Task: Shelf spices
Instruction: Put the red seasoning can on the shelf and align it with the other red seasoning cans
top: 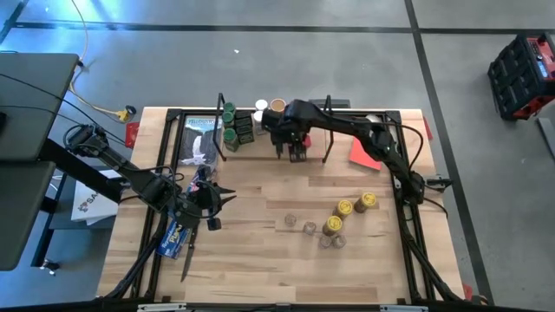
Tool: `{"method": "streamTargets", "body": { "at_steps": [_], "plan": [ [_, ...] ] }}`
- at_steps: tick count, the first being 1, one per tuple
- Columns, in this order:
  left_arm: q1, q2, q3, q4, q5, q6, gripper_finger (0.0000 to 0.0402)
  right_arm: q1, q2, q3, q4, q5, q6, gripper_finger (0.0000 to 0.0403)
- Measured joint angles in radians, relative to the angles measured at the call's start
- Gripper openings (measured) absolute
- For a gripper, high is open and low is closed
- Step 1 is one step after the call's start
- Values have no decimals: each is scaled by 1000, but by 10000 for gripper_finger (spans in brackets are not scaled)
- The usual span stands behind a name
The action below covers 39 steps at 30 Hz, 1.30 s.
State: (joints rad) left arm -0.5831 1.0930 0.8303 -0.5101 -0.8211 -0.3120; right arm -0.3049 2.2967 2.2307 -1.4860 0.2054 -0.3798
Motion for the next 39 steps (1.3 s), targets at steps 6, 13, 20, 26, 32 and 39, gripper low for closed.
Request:
{"method": "streamTargets", "body": {
  "at_steps": [6, 13, 20, 26, 32, 39],
  "plan": [
    [0, 0, 0, 0, 3, -1, 53, -3, 3, -1, 81, 6, -7, 260],
    [0, 0, 0, 1, 8, -1, 53, -3, 3, 4, 101, 39, -48, 268],
    [0, 0, 0, 0, 9, 0, 53, 9, -8, 126, 23, 48, -45, 269],
    [0, 0, 0, 0, 11, -9, 53, 43, -126, 56, 44, -22, 13, 270],
    [-1, 0, 0, 0, 28, -13, 53, 85, -146, -12, 13, -99, 34, 256],
    [-1, 0, 0, -1, 63, -26, 53, 92, -146, -144, 7, -161, 42, 157]
  ]
}}
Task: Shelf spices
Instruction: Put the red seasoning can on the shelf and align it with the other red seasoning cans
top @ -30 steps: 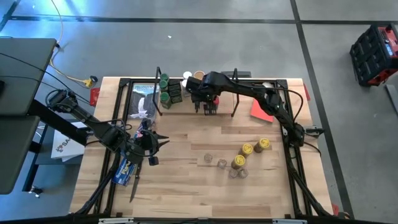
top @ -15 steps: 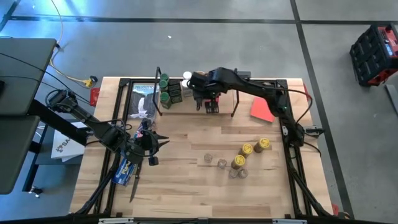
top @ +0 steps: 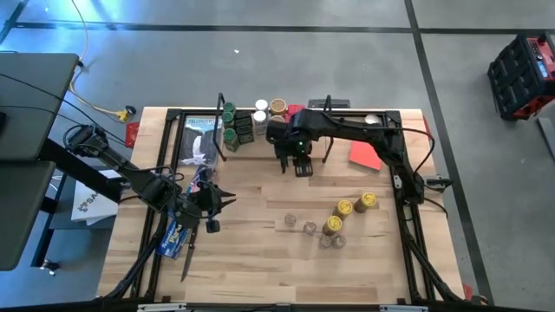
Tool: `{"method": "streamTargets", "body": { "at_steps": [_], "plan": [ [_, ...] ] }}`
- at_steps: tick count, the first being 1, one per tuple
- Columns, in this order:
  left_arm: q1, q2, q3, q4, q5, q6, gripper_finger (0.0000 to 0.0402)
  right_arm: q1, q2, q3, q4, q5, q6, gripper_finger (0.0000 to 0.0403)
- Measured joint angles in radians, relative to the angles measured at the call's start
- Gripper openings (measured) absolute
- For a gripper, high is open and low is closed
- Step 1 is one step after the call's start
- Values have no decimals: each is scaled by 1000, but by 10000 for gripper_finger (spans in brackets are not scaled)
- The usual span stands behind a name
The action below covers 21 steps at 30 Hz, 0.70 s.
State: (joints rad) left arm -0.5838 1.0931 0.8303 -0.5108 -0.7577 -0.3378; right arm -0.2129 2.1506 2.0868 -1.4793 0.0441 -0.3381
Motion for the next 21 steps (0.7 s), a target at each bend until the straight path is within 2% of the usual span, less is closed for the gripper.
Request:
{"method": "streamTargets", "body": {
  "at_steps": [5, 9, 14, 21],
  "plan": [
    [0, 0, 0, -1, -2, 0, 53, -16, 0, -100, 69, 1, -2, 63],
    [0, 0, 0, -1, -3, 0, 53, -38, 0, -162, 134, 30, 0, 10],
    [0, 0, 0, -1, -7, 0, 53, -67, 0, -205, 238, 117, 18, 10],
    [1, 0, 0, 0, -7, 0, 53, -98, 0, -225, 342, 148, 15, 11]
  ]
}}
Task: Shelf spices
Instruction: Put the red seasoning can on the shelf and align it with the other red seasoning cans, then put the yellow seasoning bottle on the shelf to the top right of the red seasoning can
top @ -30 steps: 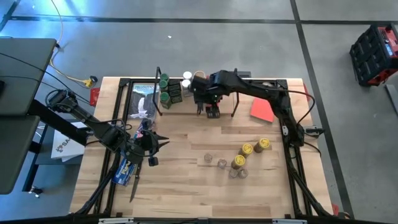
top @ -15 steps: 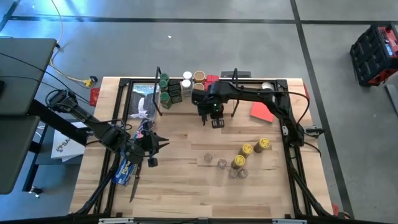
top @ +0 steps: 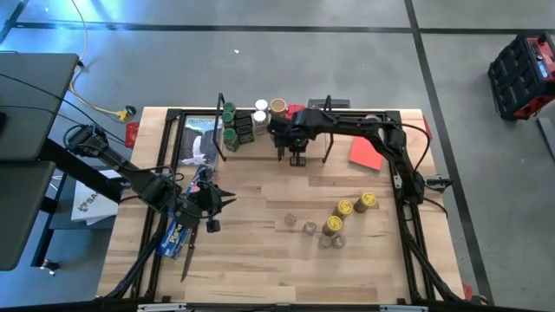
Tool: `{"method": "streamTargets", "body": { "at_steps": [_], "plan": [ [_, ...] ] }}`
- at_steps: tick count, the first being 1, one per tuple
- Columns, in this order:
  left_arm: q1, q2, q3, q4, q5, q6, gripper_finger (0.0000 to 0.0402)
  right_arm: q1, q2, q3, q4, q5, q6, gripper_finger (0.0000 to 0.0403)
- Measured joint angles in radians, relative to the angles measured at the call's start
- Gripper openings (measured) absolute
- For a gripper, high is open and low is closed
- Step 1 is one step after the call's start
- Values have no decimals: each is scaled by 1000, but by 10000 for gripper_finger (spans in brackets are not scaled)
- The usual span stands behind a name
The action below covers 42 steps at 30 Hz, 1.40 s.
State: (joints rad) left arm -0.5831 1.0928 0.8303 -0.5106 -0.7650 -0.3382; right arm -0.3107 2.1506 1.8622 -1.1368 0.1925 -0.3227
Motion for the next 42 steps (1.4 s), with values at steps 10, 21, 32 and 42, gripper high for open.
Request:
{"method": "streamTargets", "body": {
  "at_steps": [10, 21, 32, 42],
  "plan": [
    [0, 0, 0, 0, 0, -2, 53, 13, -13, 0, 4, -5, -15, 11],
    [1, 0, 0, 9, -40, 21, 53, 258, -326, -46, -51, 1, 161, 2],
    [2, 0, 0, 232, -106, 208, 53, 605, -734, -512, 425, 148, 421, 2],
    [60, 0, 0, 531, -94, 448, 53, 702, -795, -669, 534, 149, 541, 2]
  ]
}}
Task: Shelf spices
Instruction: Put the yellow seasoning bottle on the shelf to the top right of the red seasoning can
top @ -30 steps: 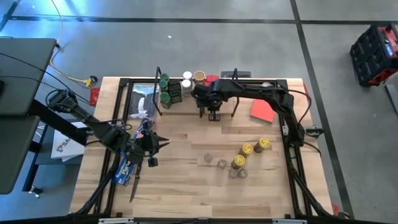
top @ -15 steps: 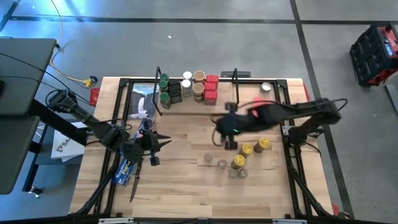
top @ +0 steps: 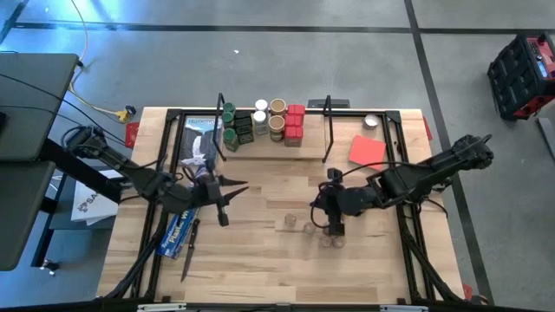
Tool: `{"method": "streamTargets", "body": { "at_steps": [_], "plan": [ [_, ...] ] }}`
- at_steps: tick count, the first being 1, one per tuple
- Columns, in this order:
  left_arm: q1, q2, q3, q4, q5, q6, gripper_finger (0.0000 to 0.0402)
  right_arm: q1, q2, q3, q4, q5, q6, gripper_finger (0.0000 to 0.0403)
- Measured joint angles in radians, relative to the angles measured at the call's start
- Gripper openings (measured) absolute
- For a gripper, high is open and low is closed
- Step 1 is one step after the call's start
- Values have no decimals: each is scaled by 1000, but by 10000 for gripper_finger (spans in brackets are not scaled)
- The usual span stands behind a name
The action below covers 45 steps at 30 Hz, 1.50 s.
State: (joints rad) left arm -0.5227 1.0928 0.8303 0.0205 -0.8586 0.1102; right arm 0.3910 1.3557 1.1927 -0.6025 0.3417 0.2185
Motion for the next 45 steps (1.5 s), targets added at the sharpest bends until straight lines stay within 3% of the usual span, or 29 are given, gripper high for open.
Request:
{"method": "streamTargets", "body": {
  "at_steps": [9, 17, 22, 24, 29, 36, 40, 45],
  "plan": [
    [47, 0, 0, 60, 41, 59, 53, -26, 2, 0, 41, 103, -173, 2],
    [108, 0, 0, 31, 59, 51, 53, -134, 2, 0, 69, 149, -94, 2],
    [166, 0, 0, -22, -158, 22, 53, -258, 2, 0, 42, 214, -85, 2],
    [203, 0, 0, -49, -174, 17, 53, -312, 2, 0, 30, 234, -85, 2],
    [354, 0, 0, -60, 0, 41, 53, -455, 2, 0, 89, 213, -122, 2],
    [554, 0, 0, -62, 198, 67, 53, -616, 3, 1, 218, 53, -197, 2],
    [598, 0, 0, -68, 228, 20, 53, -634, 3, 1, 176, 16, -174, 2],
    [591, 0, 0, -174, 309, -147, 53, -613, 3, 1, 80, 13, -24, 2]
  ]
}}
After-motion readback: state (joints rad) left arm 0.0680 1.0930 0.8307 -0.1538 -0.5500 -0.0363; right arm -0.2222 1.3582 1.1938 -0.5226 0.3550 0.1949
